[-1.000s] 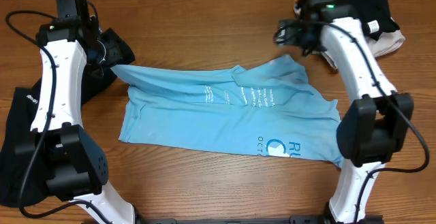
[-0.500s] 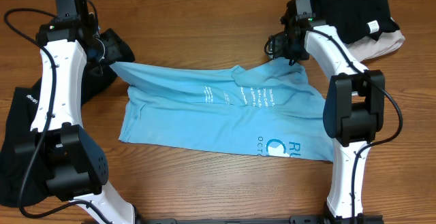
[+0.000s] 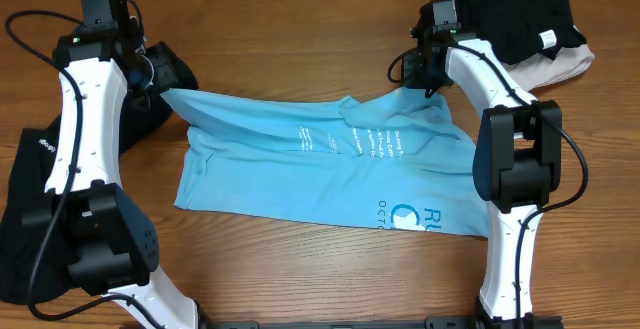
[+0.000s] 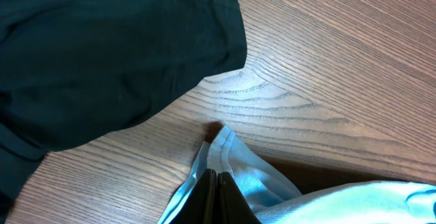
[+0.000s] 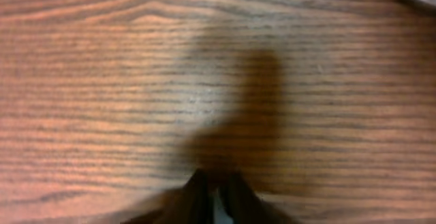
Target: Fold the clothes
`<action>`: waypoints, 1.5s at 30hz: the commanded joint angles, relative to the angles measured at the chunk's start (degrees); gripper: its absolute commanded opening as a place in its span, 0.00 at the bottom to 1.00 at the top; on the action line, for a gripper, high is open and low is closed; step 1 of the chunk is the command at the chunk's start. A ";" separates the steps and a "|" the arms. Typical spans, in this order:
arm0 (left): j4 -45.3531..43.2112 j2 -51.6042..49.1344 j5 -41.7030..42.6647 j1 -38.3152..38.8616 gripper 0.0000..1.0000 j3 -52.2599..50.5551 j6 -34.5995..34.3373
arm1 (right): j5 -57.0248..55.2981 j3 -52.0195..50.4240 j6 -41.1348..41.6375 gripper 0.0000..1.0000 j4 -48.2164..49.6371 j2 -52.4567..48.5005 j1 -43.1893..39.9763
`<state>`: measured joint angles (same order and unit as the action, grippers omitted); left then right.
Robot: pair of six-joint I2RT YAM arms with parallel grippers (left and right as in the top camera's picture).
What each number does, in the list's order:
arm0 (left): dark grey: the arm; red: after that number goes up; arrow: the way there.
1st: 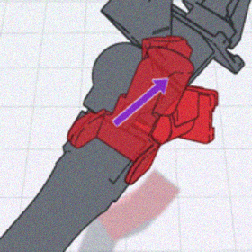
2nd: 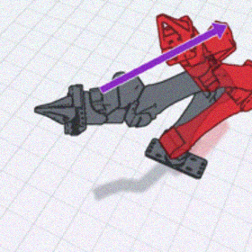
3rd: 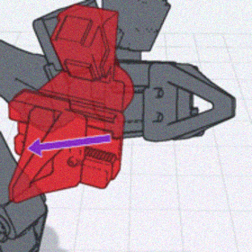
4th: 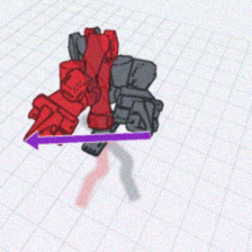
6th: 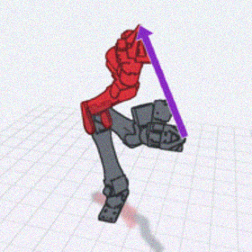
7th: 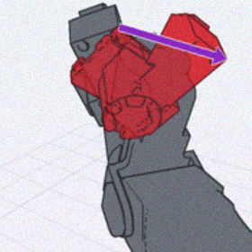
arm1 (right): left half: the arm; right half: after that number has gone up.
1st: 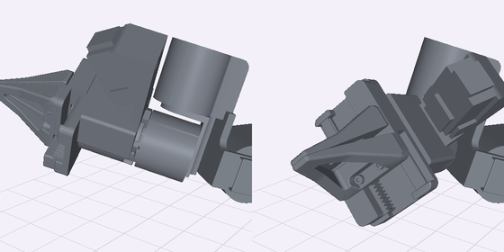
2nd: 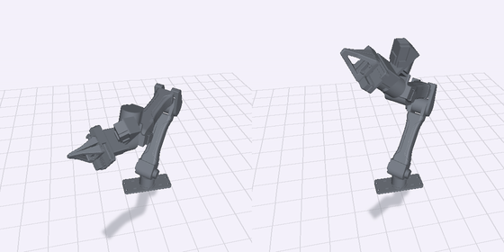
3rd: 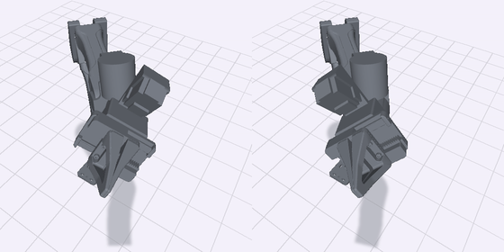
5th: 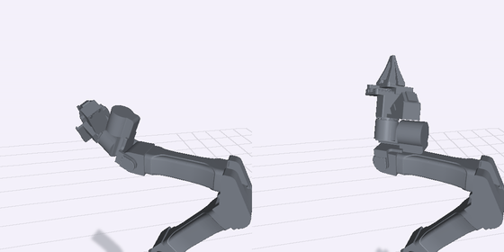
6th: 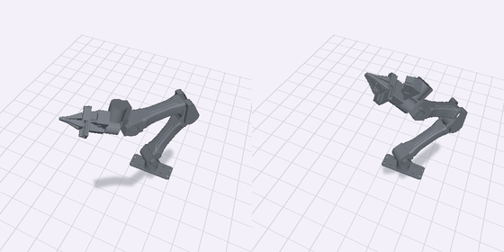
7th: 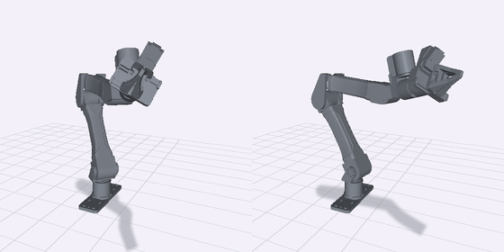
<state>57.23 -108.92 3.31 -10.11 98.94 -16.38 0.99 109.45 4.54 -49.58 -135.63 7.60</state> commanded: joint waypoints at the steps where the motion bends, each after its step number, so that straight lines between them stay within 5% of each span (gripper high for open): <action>1: -0.13 -0.59 -1.40 0.31 0.04 0.22 0.09 | -0.96 6.99 -0.09 0.04 -3.10 -0.74 -0.17; 19: 1.70 0.11 -4.79 -4.59 0.04 0.35 -0.33 | -6.25 44.22 5.62 0.04 -35.30 -0.68 -2.73; 27: 6.62 0.31 -0.70 -3.63 0.04 0.35 1.73 | -1.31 45.81 6.21 0.04 -47.47 -0.68 -5.68; 33: 14.14 0.31 -0.94 -3.91 0.04 0.35 1.55 | 7.21 45.03 6.16 0.04 -47.50 -0.13 -8.24; 45: 17.05 0.98 -0.72 -3.30 0.04 0.35 2.73 | 3.78 38.42 0.74 0.04 -47.47 11.93 -7.54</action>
<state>74.02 -108.92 1.91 -13.85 98.94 -15.86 5.48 151.63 6.94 -97.01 -131.09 -0.34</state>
